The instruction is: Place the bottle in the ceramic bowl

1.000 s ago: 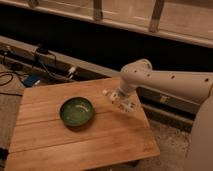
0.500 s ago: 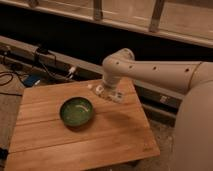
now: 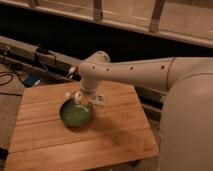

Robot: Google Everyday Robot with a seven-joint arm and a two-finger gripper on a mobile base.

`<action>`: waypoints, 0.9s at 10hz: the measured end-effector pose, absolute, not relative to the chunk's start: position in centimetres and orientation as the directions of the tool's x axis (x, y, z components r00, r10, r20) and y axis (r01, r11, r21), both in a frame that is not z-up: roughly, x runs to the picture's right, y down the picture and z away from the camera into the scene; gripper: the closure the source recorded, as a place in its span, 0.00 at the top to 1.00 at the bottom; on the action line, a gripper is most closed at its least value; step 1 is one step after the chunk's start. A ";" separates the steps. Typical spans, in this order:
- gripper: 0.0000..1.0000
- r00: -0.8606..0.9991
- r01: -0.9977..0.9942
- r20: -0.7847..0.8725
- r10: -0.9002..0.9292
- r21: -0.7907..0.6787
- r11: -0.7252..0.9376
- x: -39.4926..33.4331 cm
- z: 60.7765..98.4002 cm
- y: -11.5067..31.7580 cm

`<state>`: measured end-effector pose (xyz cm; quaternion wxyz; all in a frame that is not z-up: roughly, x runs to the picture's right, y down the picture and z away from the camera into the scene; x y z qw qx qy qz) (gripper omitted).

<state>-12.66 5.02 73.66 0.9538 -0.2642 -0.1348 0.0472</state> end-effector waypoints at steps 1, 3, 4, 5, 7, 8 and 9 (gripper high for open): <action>0.02 0.954 0.043 0.274 0.123 -0.532 0.846 -15.5 72.9 6.1; 0.03 0.948 0.081 0.301 0.104 -0.544 0.835 -17.6 72.3 6.9; 0.08 0.950 0.078 0.294 0.103 -0.542 0.837 -17.1 72.5 6.8; 0.20 0.950 0.074 0.292 0.106 -0.542 0.837 -16.9 72.6 6.7; 0.40 0.950 0.077 0.295 0.105 -0.543 0.836 -17.2 72.5 6.8; 0.51 0.950 0.074 0.293 0.106 -0.543 0.837 -17.0 72.6 6.7; 0.60 0.950 0.072 0.292 0.107 -0.542 0.837 -16.9 72.6 6.7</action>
